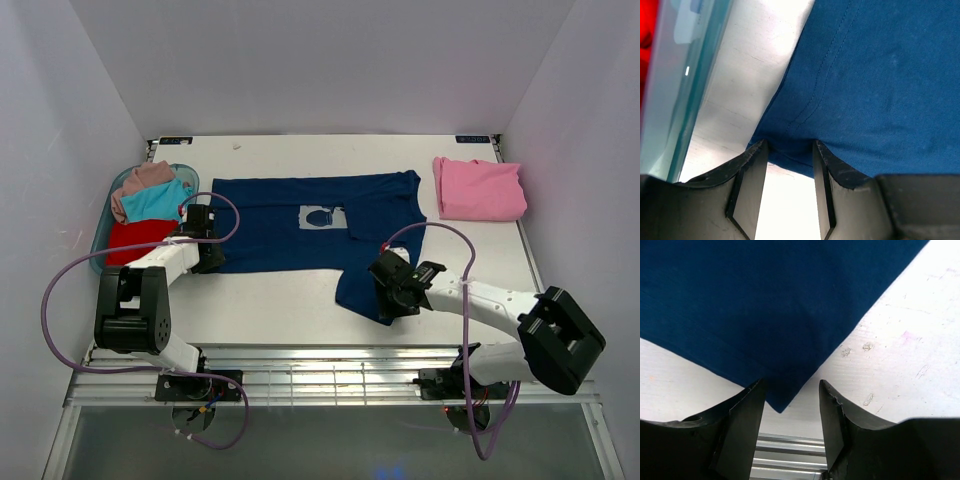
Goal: Fold and stack the t-shirts
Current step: Fold the tshirt
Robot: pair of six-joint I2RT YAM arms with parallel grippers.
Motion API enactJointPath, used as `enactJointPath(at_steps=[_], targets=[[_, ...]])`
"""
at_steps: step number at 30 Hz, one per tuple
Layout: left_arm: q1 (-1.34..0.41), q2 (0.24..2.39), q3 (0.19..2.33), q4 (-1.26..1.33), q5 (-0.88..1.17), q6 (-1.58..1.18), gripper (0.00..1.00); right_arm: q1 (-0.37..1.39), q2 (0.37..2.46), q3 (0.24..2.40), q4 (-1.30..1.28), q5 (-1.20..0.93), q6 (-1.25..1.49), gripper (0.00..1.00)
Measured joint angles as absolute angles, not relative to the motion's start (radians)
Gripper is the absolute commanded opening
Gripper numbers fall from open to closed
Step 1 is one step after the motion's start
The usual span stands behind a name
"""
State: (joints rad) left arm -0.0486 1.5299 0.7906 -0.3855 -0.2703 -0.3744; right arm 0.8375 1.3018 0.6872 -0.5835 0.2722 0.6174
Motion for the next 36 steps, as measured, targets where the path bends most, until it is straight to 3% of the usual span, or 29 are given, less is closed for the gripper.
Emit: enactJointPath(at_steps=[7,8,9,12,27,36], targets=[[-0.046,1.514,0.787,-0.406,-0.269,-0.376,0.51,0.838,1.293,0.639,-0.567,0.245,0.641,0.5],[-0.046,1.51,0.785,-0.41,-0.269,-0.376,0.51,0.838,1.289,0.635,-0.561,0.241,0.644,0.45],[-0.045,1.509,0.784,-0.414,-0.268,-0.376,0.5,0.838,1.285,0.63,-0.554,0.239,0.644,0.31],[-0.044,1.509,0.784,-0.421,-0.266,-0.376,0.49,0.839,1.279,0.623,-0.533,0.221,0.648,0.2],[-0.036,1.509,0.784,-0.439,-0.275,-0.379,0.38,0.846,1.274,0.634,-0.583,0.235,0.653,0.19],[-0.034,1.512,0.786,-0.442,-0.276,-0.381,0.06,0.846,1.262,0.666,-0.645,0.264,0.664,0.19]])
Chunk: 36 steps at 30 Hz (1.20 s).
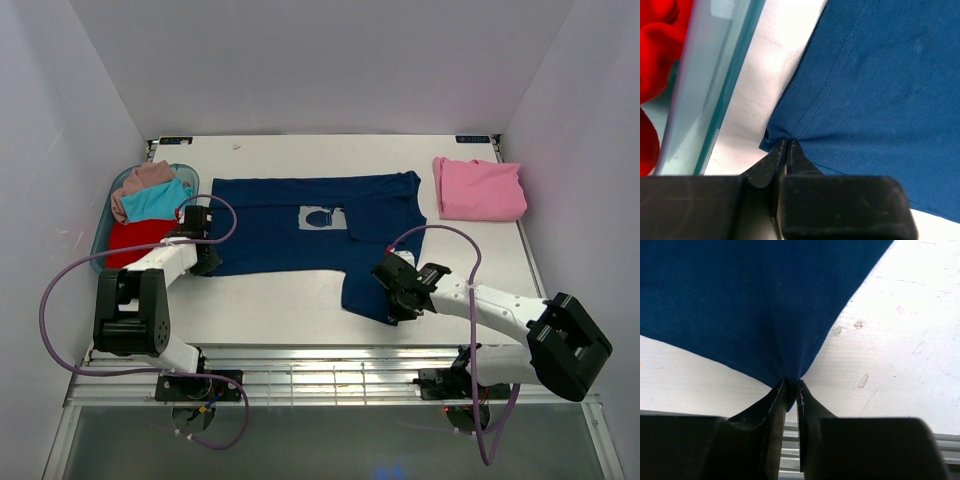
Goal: Fold and stack the t-shirts
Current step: Fold the tshirt
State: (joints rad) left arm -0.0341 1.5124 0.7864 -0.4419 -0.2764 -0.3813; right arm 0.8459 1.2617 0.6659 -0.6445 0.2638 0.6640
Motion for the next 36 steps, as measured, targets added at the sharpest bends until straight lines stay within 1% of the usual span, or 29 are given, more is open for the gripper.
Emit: enactJointPath(at_steps=[3,10,16,25,27,28,29,31,32,35,36], targets=[[-0.034,1.517,0.794,-0.445,-0.273,-0.377,0.03,0.846,1.253,0.691,-0.68,0.285,0.675,0.19],[-0.034,1.518,0.841,-0.47,-0.257,-0.374,0.02,0.839,1.26,0.805,-0.71,0.342,0.669,0.19],[-0.034,1.558,0.962,-0.482,-0.229,-0.374,0.01,0.773,1.403,0.97,-0.716,0.39,0.595,0.18],[-0.034,1.77,1.152,-0.502,-0.191,-0.364,0.0,0.596,1.585,1.159,-0.696,0.418,0.434,0.17],[-0.033,1.809,1.185,-0.517,-0.184,-0.363,0.0,0.562,1.631,1.221,-0.688,0.413,0.393,0.19],[-0.033,1.822,1.199,-0.522,-0.181,-0.363,0.0,0.55,1.647,1.246,-0.685,0.408,0.377,0.2],[-0.033,1.832,1.211,-0.528,-0.179,-0.361,0.0,0.542,1.658,1.266,-0.682,0.395,0.362,0.25],[-0.034,1.842,1.231,-0.538,-0.175,-0.359,0.0,0.537,1.66,1.279,-0.678,0.371,0.343,0.32],[-0.034,1.842,1.237,-0.541,-0.175,-0.359,0.0,0.537,1.654,1.278,-0.679,0.351,0.337,0.39],[-0.033,1.84,1.247,-0.545,-0.174,-0.357,0.0,0.549,1.6,1.19,-0.653,0.287,0.346,0.47],[-0.033,1.84,1.247,-0.548,-0.174,-0.357,0.0,0.558,1.571,1.145,-0.654,0.273,0.355,0.48]])
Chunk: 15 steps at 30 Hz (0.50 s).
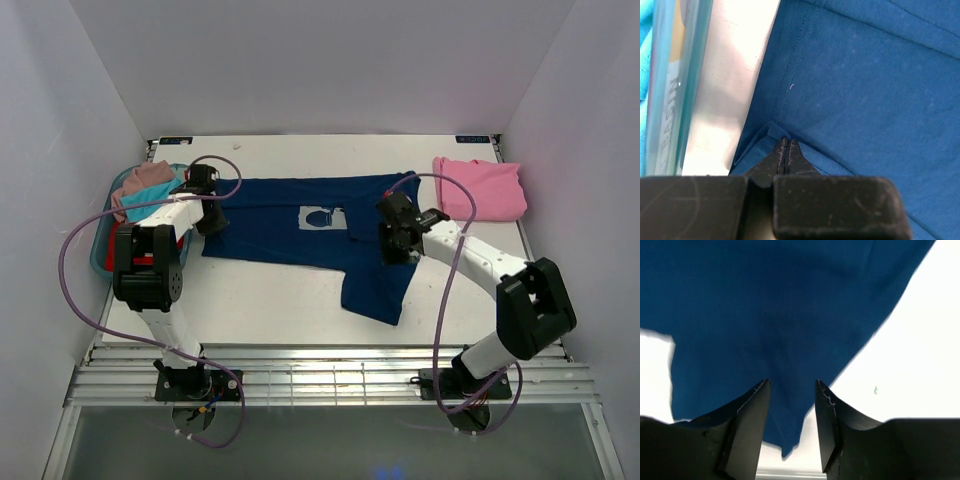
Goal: Fold and stack the t-shirts
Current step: Fold the tshirt
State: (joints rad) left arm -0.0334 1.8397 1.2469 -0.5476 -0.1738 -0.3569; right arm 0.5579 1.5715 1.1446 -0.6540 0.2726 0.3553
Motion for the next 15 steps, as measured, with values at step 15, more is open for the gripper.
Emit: enactJointPath(at_steps=[15], targets=[[-0.033,1.784,1.169,-0.554,-0.143,-0.356,0.0,0.72,1.276,0.703,-0.668,0.165,0.569,0.5]])
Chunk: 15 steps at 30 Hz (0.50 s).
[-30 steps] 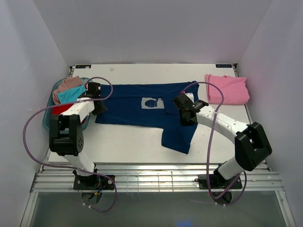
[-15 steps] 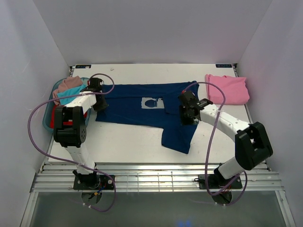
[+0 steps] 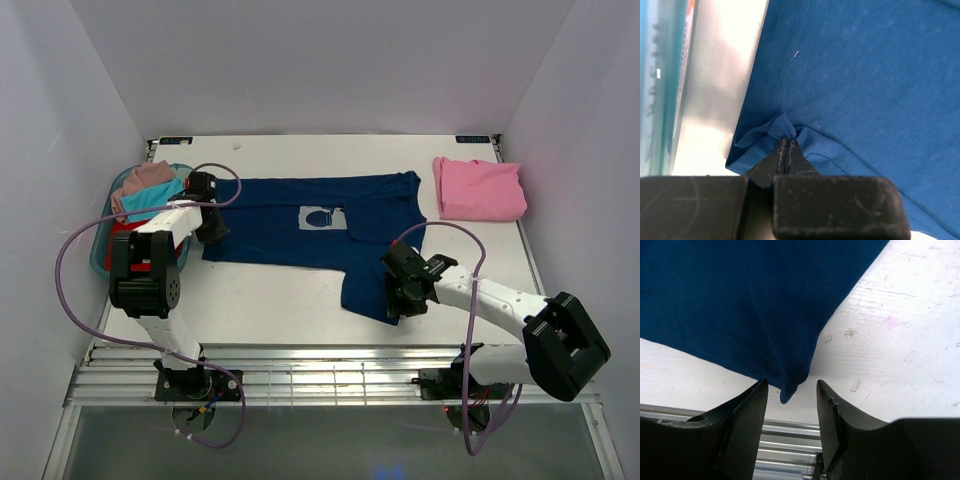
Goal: Fold and stack the t-shirts
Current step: Fold the tshirt
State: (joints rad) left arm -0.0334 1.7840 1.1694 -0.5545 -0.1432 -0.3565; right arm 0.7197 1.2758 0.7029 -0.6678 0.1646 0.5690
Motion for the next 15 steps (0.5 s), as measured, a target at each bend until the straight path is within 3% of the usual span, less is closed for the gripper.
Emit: enactJointPath(at_steps=[7,10,15], targets=[[-0.033,1.767,1.148,-0.554,-0.142,-0.354,0.0,0.741,1.276,0.646,-0.609,0.148,0.608,0.49],[-0.033,1.75,1.143,-0.553,-0.143,-0.35,0.0,0.746,1.276,0.63,-0.589,0.143,0.618,0.38],[-0.033,1.737,1.141,-0.553,-0.146,-0.348,0.0,0.752,1.277,0.624,-0.553,0.141,0.626,0.11]])
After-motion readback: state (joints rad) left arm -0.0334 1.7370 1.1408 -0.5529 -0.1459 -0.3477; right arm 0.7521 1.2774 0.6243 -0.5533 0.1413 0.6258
